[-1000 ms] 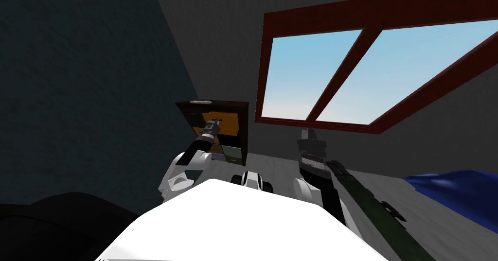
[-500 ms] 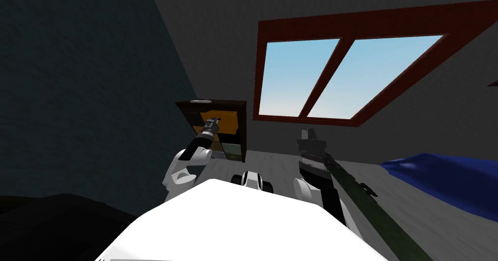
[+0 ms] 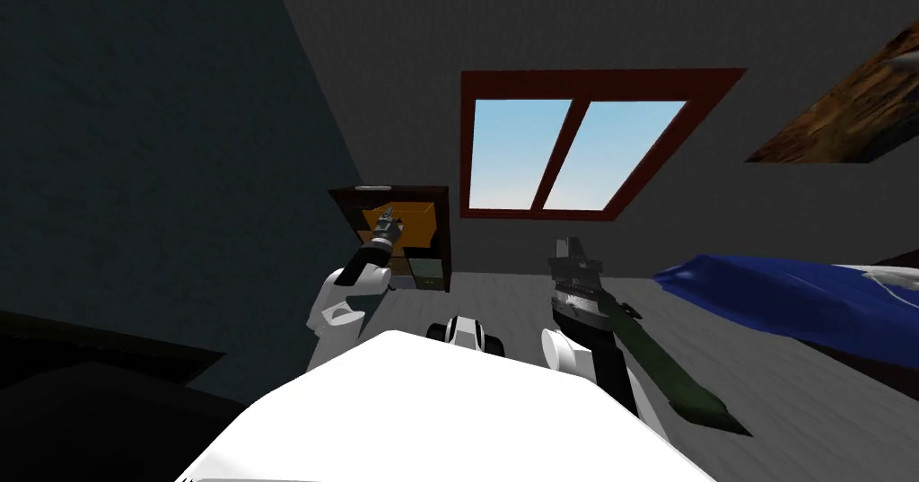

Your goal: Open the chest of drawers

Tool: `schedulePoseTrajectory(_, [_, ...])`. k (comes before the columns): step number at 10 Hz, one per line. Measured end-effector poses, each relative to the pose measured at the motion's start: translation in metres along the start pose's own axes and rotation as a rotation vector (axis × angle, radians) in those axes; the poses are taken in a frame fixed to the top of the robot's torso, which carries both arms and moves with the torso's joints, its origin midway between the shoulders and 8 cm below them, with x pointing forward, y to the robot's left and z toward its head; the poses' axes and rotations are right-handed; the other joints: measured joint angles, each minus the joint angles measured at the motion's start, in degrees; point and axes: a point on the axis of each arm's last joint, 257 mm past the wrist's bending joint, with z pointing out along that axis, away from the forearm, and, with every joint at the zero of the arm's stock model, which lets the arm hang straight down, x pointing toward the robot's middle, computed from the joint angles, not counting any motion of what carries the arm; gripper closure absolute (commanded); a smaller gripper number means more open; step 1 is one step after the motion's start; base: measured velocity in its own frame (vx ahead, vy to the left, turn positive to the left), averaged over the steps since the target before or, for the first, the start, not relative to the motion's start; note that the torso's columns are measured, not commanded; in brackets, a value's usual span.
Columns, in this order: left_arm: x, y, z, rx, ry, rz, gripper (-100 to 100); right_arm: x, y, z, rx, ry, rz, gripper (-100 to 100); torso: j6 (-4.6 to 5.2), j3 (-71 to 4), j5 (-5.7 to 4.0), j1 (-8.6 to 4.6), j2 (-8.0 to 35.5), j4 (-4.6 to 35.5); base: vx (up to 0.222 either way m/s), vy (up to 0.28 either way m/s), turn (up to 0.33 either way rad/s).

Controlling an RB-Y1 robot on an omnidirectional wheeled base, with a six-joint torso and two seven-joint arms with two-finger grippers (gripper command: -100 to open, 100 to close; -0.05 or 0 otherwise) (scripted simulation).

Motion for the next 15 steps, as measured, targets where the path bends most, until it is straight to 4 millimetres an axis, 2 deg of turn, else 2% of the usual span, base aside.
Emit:
schedulePoseTrajectory(2, [-0.031, -0.001, 0.016, -0.011, -0.063, 0.029, -100, 0.0, 0.0, 0.0, 0.0, 0.0, 0.0, 0, -0.16, 0.31, -0.05, -0.01, 0.53, 0.25, -0.125, 0.028, -0.275])
schedulePoseTrajectory(7, [-0.082, -0.016, 0.037, -0.002, -0.182, 0.059, -100, 0.0, 0.0, 0.0, 0.0, 0.0, 0.0, 0, -0.17, 0.41, -0.09, -0.1, 0.68, 0.32, -0.115, -0.008, -0.257])
schedulePoseTrajectory(9, [-0.114, -0.025, 0.048, 0.0, -0.255, 0.064, -100, 0.0, 0.0, 0.0, 0.0, 0.0, 0.0, 0, -0.17, 0.47, -0.11, -0.15, 0.78, 0.35, -0.163, -0.023, -0.391])
schedulePoseTrajectory(10, [-0.131, -0.032, 0.051, 0.002, -0.294, 0.064, -100, 0.0, 0.0, 0.0, 0.0, 0.0, 0.0, 0, -0.19, 0.48, -0.13, -0.18, 0.8, 0.36, -0.081, -0.012, -0.073])
schedulePoseTrajectory(11, [-0.133, -0.03, 0.051, -0.006, -0.3, 0.061, 0, 0.0, 0.0, 0.0, 0.0, 0.0, 0.0, 0, -0.29, 0.38, -0.18, -0.16, 0.61, 0.37, -0.015, -0.006, 0.0])
schedulePoseTrajectory(15, [-0.133, -0.028, 0.051, -0.01, -0.299, 0.06, 0, 0.0, 0.0, 0.0, 0.0, 0.0, -0.001, 0, -0.18, 0.41, -0.11, -0.13, 0.68, 0.32, -0.002, -0.001, -0.001])
